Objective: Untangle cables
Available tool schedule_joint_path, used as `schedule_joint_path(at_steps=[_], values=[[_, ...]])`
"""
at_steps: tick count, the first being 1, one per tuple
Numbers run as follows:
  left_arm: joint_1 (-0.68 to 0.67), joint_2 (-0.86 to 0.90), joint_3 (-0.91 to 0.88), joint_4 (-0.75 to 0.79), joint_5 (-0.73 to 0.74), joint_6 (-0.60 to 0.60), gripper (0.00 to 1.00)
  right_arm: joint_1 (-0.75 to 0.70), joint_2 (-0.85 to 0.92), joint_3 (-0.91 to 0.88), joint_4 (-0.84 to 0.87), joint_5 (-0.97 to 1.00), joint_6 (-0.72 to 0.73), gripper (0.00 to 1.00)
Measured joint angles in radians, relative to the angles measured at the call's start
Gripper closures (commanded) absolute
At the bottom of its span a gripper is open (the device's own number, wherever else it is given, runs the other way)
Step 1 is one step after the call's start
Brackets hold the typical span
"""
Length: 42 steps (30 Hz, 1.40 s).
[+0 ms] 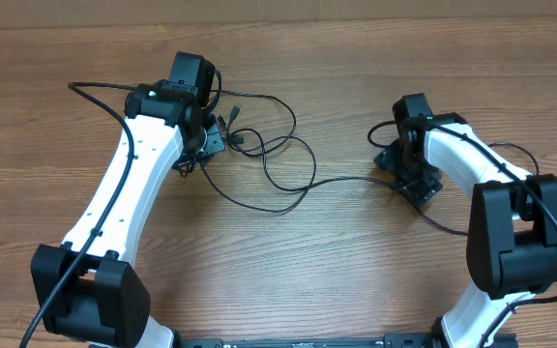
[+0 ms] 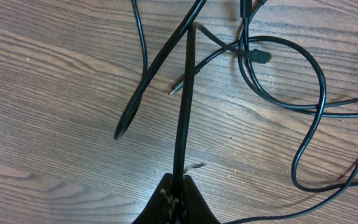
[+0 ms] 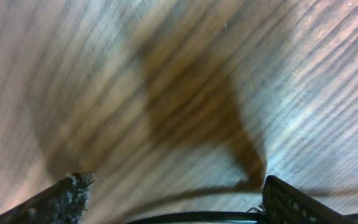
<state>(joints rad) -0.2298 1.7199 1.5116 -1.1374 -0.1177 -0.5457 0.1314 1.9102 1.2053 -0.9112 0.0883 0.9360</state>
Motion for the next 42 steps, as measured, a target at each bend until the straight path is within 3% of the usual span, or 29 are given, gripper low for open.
schedule_joint_path(at_steps=[6,12,20,29,31,33,34,36,42], values=[[0.0,0.0,0.0,0.0,0.0,0.0,0.96,0.0,0.0,0.108,-0.156,-0.004,-0.219,0.0],[0.0,0.0,0.0,-0.001,0.0,0.0,0.95,0.0,-0.013,0.284,-0.266,-0.067,-0.606,0.0],[0.0,0.0,0.0,-0.001,0.0,0.0,0.95,0.0,-0.015,0.209,-0.245,-0.092,-1.048,0.0],[0.0,0.0,0.0,-0.001,0.0,0.0,0.95,-0.001,-0.015,0.011,-0.109,-0.037,-1.241,0.07],[0.0,0.0,0.0,-0.001,0.0,0.0,0.95,-0.006,-0.015,-0.021,-0.085,-0.03,-1.252,0.13],[0.0,0.0,0.0,-0.001,0.0,0.0,0.95,-0.015,-0.015,-0.044,-0.074,-0.038,-1.255,0.29],[0.0,0.0,0.0,-0.001,0.0,0.0,0.95,-0.019,-0.019,-0.05,-0.068,-0.04,-1.252,0.57],[0.0,0.0,0.0,-0.001,0.0,0.0,0.95,-0.021,-0.025,-0.057,-0.058,-0.046,-1.242,0.94],[0.0,0.0,0.0,-0.002,0.0,0.0,0.95,-0.021,-0.03,-0.061,-0.037,-0.048,-1.159,0.96]])
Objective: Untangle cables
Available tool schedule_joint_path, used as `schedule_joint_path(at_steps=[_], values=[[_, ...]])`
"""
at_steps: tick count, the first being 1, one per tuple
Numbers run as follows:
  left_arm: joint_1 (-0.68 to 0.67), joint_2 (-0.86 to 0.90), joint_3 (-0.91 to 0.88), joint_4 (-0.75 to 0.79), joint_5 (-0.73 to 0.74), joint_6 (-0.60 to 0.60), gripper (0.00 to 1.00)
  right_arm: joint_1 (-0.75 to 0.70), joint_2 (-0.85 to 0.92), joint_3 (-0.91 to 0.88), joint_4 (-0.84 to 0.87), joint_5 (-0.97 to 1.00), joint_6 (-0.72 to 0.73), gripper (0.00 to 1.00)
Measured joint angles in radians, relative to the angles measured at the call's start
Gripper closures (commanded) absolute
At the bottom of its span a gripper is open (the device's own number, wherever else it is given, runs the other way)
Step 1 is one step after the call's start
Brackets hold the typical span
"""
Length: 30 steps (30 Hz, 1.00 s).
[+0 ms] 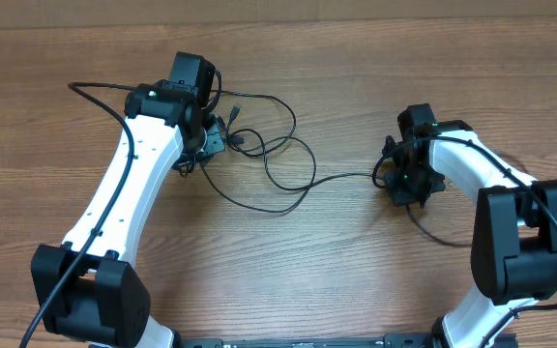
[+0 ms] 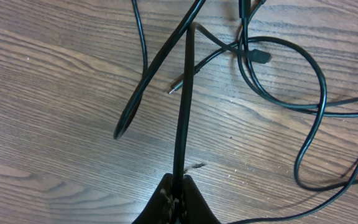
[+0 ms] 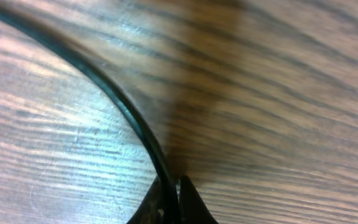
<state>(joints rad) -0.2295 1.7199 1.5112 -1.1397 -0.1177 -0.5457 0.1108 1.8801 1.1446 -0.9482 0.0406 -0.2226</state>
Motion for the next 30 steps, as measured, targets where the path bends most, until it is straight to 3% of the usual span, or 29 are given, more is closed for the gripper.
schedule_joint_path(at_steps=[7,10,15,21,30], values=[[0.0,0.0,0.0,-0.02,0.0,0.0,0.96,-0.013,0.004,0.081,-0.06,0.12,0.181,0.96],[0.0,0.0,0.0,-0.025,-0.005,0.003,0.96,-0.056,0.006,0.249,-0.194,0.22,0.327,0.96],[0.0,0.0,-0.002,-0.041,-0.025,0.003,0.96,-0.227,0.011,0.615,-0.415,0.274,0.531,0.96],[0.0,0.0,-0.002,-0.049,-0.069,0.003,0.96,-0.489,0.01,0.94,-0.497,0.25,0.624,0.96],[0.047,0.0,-0.002,-0.078,-0.111,-0.002,0.96,-0.714,0.01,1.084,-0.48,0.104,0.716,0.96]])
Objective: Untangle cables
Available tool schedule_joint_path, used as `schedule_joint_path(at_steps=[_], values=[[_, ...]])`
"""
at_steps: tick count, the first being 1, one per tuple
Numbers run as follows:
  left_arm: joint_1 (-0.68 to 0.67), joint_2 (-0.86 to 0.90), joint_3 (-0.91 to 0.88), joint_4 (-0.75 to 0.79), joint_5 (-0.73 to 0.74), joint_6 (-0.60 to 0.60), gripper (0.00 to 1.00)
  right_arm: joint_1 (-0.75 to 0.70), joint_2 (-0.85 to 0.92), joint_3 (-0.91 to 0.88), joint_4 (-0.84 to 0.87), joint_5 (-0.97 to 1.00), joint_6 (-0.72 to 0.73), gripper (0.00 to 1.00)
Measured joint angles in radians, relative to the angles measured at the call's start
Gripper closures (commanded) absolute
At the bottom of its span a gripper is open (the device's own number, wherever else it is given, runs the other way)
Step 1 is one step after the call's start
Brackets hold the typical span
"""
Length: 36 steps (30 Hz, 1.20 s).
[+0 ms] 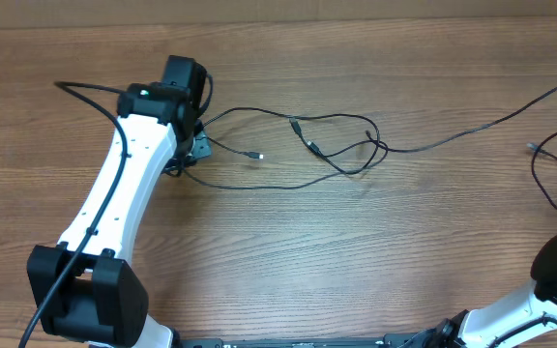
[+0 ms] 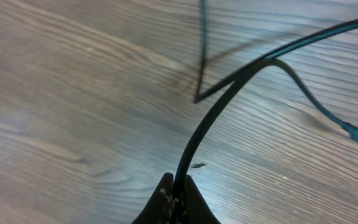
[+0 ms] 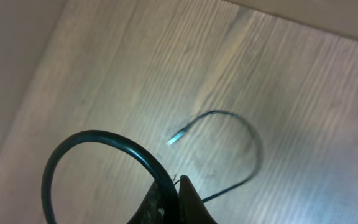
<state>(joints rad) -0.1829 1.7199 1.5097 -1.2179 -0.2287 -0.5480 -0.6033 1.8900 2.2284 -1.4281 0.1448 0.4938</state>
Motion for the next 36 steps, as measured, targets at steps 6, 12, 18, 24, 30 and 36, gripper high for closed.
schedule_joint_path(at_steps=[6,12,18,24,30,36], values=[[0.061,0.0,0.0,-0.068,-0.07,-0.078,0.96,-0.003,0.0,0.0,0.08,-0.048,0.034,0.96],[0.138,0.0,0.0,-0.113,-0.117,-0.185,0.96,-0.004,0.0,0.0,0.162,-0.074,0.096,0.97],[0.162,0.0,0.0,-0.119,-0.124,-0.256,0.96,-0.005,0.0,0.0,0.254,-0.09,0.116,0.96],[0.17,0.0,0.0,-0.141,-0.125,-0.327,0.96,-0.023,0.0,0.0,0.353,-0.093,0.149,0.96],[0.172,0.0,0.0,-0.134,-0.121,-0.378,0.96,-0.055,0.0,0.001,0.424,-0.106,0.157,0.96],[0.145,0.0,0.0,-0.001,0.026,-0.32,0.96,-0.041,0.0,0.001,0.346,-0.238,0.075,0.96]])
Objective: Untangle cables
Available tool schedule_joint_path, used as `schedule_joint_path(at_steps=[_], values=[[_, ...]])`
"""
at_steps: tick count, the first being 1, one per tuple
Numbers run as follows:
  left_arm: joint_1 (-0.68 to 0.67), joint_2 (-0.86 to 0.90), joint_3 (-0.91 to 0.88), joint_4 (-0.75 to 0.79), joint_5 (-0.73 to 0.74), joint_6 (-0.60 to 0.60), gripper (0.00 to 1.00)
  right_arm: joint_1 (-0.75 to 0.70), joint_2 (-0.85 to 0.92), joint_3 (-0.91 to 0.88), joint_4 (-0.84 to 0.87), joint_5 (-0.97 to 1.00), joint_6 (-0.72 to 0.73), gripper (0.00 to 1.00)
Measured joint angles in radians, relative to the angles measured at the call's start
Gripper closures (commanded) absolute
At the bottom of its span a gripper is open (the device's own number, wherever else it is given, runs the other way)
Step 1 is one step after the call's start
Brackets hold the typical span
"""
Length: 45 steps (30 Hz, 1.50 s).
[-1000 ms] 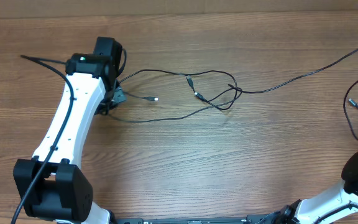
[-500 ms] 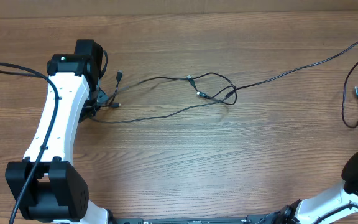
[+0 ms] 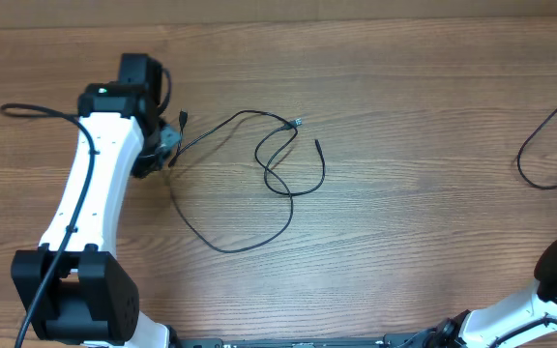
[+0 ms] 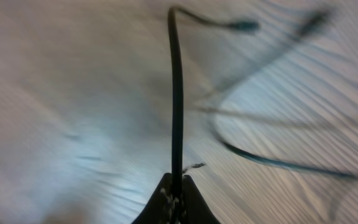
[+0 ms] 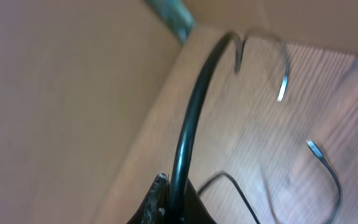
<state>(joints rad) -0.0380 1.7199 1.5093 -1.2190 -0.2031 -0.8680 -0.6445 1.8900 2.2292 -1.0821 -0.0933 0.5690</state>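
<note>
My left gripper (image 3: 167, 147) is shut on a thin black cable (image 3: 277, 174) at the table's upper left. That cable runs right in loose loops, with plug ends near the middle, and trails down toward the front. In the blurred left wrist view the cable (image 4: 176, 99) rises straight out of the shut gripper (image 4: 177, 186). A second black cable (image 3: 540, 166) curves in at the right edge, apart from the first. My right gripper (image 5: 171, 190) is shut on this cable (image 5: 199, 106); it is outside the overhead view.
The wooden table (image 3: 395, 251) ends at a tan wall (image 5: 55, 93), close to my right gripper. The right arm's base sits at the front right corner. The left arm (image 3: 90, 203) stretches along the left side.
The two cables, then joined in a knot mid-table with a strand stretched to the right, now lie apart. My left gripper has moved left with its cable. The right one still holds the other.
At first my left gripper held a cable in the tangle and my right gripper stood open low over a strand. Then the right was shut on that strand. Later it was far right, out of the overhead view, with the tangle stretched. Now the cables are separate.
</note>
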Motion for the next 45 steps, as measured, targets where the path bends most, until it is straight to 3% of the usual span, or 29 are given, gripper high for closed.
schedule_joint_path(at_steps=[7,15,17,18,21,25,29,35,45], values=[[-0.179,0.001,-0.003,0.229,0.304,0.296,0.96,0.025,0.0,0.002,-0.312,0.037,-0.116,0.96],[-0.283,0.001,-0.003,0.281,0.383,0.448,0.96,0.023,0.018,0.002,-0.517,0.156,-0.15,0.95],[-0.283,0.001,-0.003,0.28,0.383,0.456,0.96,0.023,0.028,0.002,-0.521,0.195,-0.151,0.82],[-0.283,0.001,-0.003,0.278,0.383,0.457,0.96,0.023,0.032,0.002,-0.522,0.21,-0.154,0.66],[-0.283,0.001,-0.003,0.277,0.384,0.459,0.96,0.023,0.036,0.002,-0.525,0.249,-0.156,0.33],[-0.283,0.001,-0.003,0.281,0.395,0.46,0.96,0.023,0.036,0.002,-0.525,0.229,-0.159,0.21],[-0.283,0.001,-0.003,0.312,0.428,0.486,0.96,0.023,0.036,0.002,-0.509,0.088,-0.215,0.03],[-0.283,0.001,-0.003,0.385,0.538,0.558,0.96,0.056,0.036,0.002,-0.523,-0.13,-0.37,0.0],[-0.283,0.001,-0.004,0.534,0.817,0.643,0.96,0.218,0.036,0.002,-0.526,-0.185,-0.44,0.0]])
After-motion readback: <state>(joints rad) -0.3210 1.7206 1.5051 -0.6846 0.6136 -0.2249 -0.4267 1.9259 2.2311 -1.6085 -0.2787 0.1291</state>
